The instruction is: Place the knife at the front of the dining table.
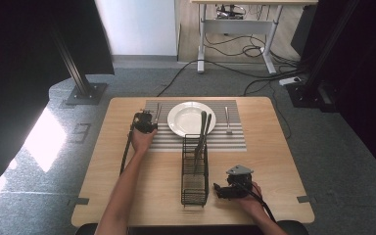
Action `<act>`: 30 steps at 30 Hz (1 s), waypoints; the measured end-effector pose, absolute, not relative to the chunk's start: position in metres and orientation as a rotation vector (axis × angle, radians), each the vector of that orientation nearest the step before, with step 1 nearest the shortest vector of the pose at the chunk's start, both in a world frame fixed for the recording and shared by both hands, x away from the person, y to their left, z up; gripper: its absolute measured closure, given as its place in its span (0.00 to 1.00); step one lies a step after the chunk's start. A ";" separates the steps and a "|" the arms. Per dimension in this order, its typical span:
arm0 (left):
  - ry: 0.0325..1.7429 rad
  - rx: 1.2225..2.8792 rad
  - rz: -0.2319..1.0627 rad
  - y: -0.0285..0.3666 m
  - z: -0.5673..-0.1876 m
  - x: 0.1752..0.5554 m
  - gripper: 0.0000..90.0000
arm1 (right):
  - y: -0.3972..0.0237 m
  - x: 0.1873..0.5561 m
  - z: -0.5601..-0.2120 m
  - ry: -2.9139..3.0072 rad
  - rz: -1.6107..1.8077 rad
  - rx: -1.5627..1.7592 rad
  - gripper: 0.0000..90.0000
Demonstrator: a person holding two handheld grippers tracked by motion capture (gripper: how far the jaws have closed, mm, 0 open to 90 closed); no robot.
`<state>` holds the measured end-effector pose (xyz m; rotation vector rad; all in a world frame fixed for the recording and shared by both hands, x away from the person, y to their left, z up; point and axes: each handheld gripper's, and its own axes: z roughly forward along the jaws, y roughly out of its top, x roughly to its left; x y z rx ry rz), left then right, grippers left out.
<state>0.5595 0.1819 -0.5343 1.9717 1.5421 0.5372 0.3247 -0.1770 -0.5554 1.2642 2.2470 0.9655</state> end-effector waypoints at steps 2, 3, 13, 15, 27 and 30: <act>1.538 1.970 0.526 0.182 -0.534 0.559 0.76 | -0.177 0.325 -0.555 2.247 0.965 1.264 0.06; 1.536 1.970 0.528 0.182 -0.534 0.559 0.76 | -0.177 0.325 -0.555 2.247 0.965 1.264 0.06; 1.526 1.975 0.526 0.180 -0.535 0.557 0.75 | -0.177 0.325 -0.555 2.250 0.965 1.261 0.06; 1.524 1.979 0.525 0.180 -0.535 0.556 0.75 | -0.177 0.324 -0.555 2.251 0.966 1.260 0.06; 1.473 1.985 0.536 0.180 -0.528 0.551 0.47 | -0.177 0.324 -0.555 2.251 0.967 1.259 0.06; 1.432 1.954 0.543 0.187 -0.519 0.543 0.41 | -0.177 0.325 -0.555 2.252 0.966 1.257 0.05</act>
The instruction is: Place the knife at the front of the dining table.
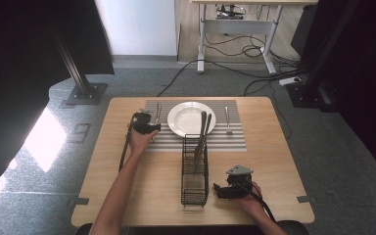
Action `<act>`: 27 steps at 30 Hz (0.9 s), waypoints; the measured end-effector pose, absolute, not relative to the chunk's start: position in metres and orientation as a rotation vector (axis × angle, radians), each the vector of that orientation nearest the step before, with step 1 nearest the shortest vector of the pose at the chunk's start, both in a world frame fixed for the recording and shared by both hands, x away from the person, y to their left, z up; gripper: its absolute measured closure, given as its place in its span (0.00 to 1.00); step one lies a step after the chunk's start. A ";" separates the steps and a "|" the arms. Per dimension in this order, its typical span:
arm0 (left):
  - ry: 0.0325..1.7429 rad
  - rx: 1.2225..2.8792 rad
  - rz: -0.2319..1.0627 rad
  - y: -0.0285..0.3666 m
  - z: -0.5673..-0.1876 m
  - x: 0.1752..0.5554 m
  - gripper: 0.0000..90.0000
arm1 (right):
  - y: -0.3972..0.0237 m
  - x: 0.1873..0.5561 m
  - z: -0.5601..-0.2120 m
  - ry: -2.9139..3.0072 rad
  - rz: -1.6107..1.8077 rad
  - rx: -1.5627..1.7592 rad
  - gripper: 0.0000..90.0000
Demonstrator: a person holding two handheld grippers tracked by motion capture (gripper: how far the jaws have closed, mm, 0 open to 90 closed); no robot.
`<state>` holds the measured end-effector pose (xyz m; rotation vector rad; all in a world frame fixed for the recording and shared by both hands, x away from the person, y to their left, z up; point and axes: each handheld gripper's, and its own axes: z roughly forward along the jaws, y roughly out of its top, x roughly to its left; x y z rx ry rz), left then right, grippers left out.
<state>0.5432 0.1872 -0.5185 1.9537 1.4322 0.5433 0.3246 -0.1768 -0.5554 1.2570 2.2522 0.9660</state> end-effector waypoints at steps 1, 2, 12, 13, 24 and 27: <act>1.420 1.946 0.522 0.190 -0.515 0.541 0.41 | -0.177 0.325 -0.555 2.252 0.966 1.257 0.05; 1.404 1.938 0.514 0.194 -0.511 0.538 0.39 | -0.177 0.325 -0.555 2.251 0.967 1.258 0.05; 1.345 1.871 0.479 0.218 -0.486 0.501 0.37 | -0.177 0.325 -0.556 2.254 0.967 1.256 0.05; 1.340 1.875 0.469 0.220 -0.485 0.498 0.37 | -0.177 0.325 -0.556 2.254 0.967 1.257 0.05; 1.277 1.863 0.442 0.234 -0.475 0.452 0.36 | -0.177 0.325 -0.555 2.257 0.966 1.258 0.05; 1.243 1.862 0.433 0.237 -0.472 0.438 0.37 | -0.177 0.325 -0.555 2.257 0.967 1.261 0.05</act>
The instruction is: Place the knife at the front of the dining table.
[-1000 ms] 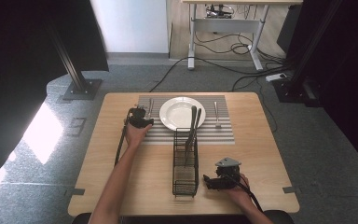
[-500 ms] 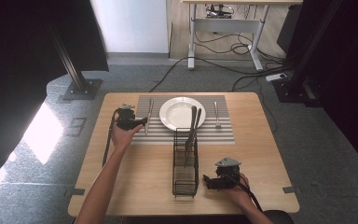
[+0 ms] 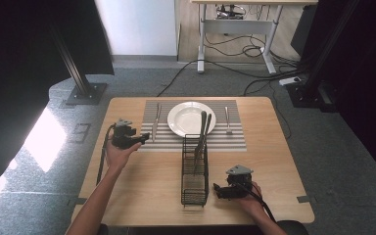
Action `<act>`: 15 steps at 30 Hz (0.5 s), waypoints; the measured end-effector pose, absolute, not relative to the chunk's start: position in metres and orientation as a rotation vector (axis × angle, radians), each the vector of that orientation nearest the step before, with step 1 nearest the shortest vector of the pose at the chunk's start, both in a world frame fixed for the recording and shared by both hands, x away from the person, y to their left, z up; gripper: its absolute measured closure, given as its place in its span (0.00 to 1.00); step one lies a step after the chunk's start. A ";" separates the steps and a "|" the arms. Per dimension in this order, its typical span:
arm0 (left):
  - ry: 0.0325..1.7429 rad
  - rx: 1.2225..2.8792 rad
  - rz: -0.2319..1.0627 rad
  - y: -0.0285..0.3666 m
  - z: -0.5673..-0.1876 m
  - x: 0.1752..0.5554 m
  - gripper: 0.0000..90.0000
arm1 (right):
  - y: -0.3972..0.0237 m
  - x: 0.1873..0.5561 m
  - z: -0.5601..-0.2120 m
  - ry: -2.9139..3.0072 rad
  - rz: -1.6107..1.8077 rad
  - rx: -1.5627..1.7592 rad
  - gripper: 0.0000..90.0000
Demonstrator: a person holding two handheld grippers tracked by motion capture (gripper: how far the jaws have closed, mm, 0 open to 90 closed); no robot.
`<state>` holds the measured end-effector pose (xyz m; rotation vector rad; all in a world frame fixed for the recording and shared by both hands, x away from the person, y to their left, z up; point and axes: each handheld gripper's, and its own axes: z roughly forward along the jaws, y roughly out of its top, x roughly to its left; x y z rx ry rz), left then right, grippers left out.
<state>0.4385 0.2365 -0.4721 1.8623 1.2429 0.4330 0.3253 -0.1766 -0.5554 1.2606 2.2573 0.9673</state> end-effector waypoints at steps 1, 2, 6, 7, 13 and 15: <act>1.232 1.869 0.433 0.236 -0.472 0.434 0.37 | -0.177 0.325 -0.555 2.257 0.967 1.261 0.05; 1.221 1.875 0.434 0.236 -0.472 0.429 0.37 | -0.177 0.325 -0.555 2.258 0.967 1.261 0.05; 1.201 1.878 0.431 0.235 -0.475 0.413 0.37 | -0.177 0.325 -0.555 2.258 0.967 1.260 0.05; 1.203 1.879 0.428 0.235 -0.476 0.408 0.37 | -0.177 0.325 -0.555 2.258 0.968 1.261 0.05; 1.218 1.862 0.427 0.242 -0.478 0.383 0.37 | -0.177 0.325 -0.555 2.258 0.967 1.259 0.05; 1.228 1.855 0.425 0.245 -0.480 0.373 0.37 | -0.177 0.325 -0.555 2.258 0.968 1.258 0.05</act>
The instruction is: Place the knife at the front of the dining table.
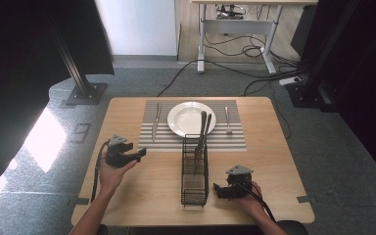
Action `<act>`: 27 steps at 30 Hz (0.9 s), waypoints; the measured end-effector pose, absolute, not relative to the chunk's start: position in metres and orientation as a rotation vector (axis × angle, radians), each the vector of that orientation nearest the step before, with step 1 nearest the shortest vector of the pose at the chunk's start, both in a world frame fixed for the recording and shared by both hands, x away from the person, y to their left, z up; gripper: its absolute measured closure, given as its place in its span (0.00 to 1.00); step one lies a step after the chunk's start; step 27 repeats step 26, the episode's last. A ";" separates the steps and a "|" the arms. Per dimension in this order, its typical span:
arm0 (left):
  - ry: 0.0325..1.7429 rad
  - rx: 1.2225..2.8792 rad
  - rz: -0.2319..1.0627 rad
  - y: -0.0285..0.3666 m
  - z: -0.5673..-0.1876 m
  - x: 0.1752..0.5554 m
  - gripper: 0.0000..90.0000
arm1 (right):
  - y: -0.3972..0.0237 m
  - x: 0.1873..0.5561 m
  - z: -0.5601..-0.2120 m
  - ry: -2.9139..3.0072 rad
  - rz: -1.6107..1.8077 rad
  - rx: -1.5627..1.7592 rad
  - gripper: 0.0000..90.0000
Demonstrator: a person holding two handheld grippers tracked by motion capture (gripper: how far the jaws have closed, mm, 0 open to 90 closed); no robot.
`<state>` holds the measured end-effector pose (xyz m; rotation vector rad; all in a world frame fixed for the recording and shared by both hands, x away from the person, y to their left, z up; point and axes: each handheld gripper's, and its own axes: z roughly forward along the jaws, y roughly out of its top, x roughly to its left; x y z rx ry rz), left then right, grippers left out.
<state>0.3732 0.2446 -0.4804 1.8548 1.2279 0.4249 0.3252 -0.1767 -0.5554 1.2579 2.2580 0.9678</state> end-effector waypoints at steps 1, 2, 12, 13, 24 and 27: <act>1.239 1.861 0.433 0.245 -0.482 0.368 0.37 | -0.177 0.325 -0.555 2.258 0.967 1.256 0.05; 1.249 1.869 0.446 0.245 -0.484 0.363 0.37 | -0.177 0.325 -0.555 2.257 0.969 1.256 0.05; 1.215 1.931 0.446 0.235 -0.495 0.334 0.37 | -0.176 0.325 -0.555 2.267 0.971 1.246 0.05; 1.215 1.931 0.446 0.235 -0.495 0.334 0.37 | -0.176 0.325 -0.555 2.267 0.971 1.246 0.05; 1.211 1.909 0.484 0.237 -0.493 0.334 0.38 | -0.175 0.326 -0.555 2.268 0.970 1.247 0.04; 1.210 1.913 0.481 0.237 -0.494 0.334 0.38 | -0.175 0.325 -0.555 2.268 0.970 1.248 0.04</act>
